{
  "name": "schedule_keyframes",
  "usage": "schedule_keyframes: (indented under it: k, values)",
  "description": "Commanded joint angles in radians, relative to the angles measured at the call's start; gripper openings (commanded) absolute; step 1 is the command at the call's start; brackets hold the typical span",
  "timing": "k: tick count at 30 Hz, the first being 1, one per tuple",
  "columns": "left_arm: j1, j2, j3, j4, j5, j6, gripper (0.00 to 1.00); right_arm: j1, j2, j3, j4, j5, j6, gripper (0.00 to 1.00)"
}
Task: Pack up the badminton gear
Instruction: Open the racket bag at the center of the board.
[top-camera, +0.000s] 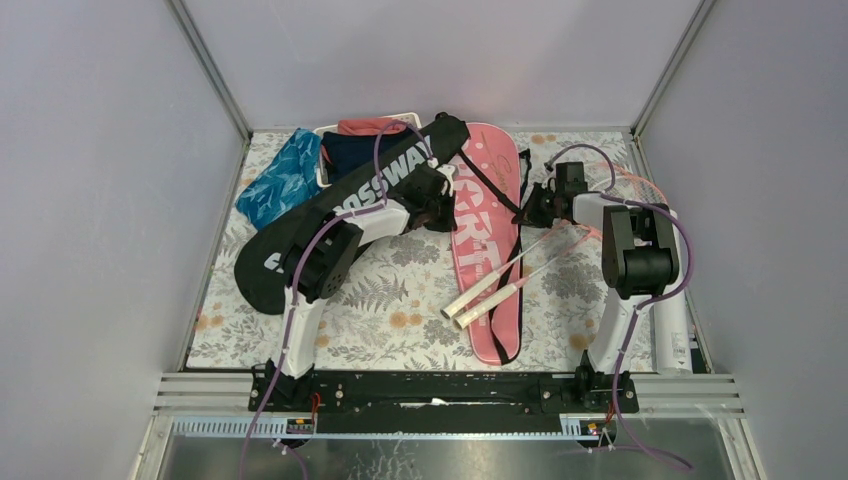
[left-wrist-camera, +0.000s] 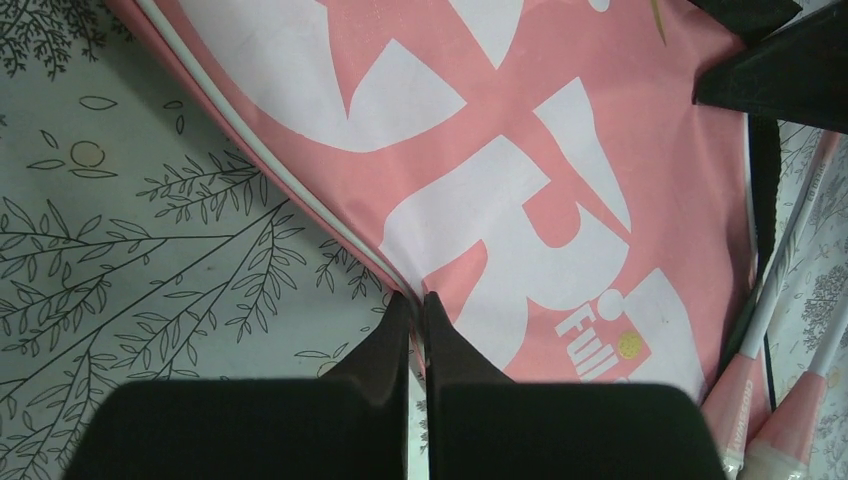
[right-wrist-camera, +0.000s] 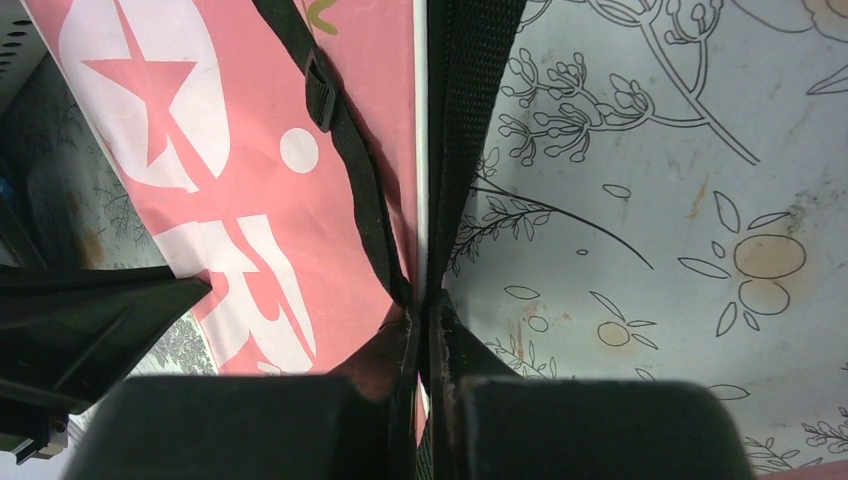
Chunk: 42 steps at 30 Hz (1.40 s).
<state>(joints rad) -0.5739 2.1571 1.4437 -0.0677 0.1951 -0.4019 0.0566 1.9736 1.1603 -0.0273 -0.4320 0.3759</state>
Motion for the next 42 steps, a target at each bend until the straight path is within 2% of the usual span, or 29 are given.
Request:
schedule_keyframes:
  k: [1,4,7,8,11,17,22,34,42]
  values:
    - [-0.002,0.037,0.026,-0.059,0.007,0.098,0.00,0.022,-0.029,-0.028,-0.040,-0.078,0.022,0.00]
    - [0.003,0.007,0.043,-0.064,0.000,0.166,0.00,0.022,-0.036,-0.034,-0.040,-0.083,0.021,0.01]
    - [0.003,-0.017,0.083,-0.103,-0.003,0.260,0.00,0.022,-0.045,-0.047,-0.033,-0.097,0.016,0.11]
    - [0.003,-0.025,0.096,-0.122,-0.008,0.290,0.00,0.022,-0.047,-0.049,-0.033,-0.103,0.014,0.19]
    - [0.003,-0.057,0.126,-0.166,-0.030,0.386,0.00,0.023,-0.051,-0.047,-0.039,-0.113,0.010,0.33]
    - [0.004,-0.103,0.177,-0.258,-0.082,0.581,0.00,0.023,-0.059,-0.045,-0.058,-0.117,-0.005,0.47]
    - [0.004,-0.113,0.246,-0.338,-0.106,0.649,0.00,0.022,-0.055,-0.045,-0.083,-0.105,-0.029,0.50]
    - [0.005,-0.190,0.293,-0.335,-0.264,0.744,0.00,0.023,-0.069,-0.028,-0.218,-0.060,-0.169,0.50]
    - [0.002,-0.259,0.272,-0.340,-0.255,0.807,0.00,0.022,-0.095,-0.023,-0.262,-0.053,-0.226,0.51]
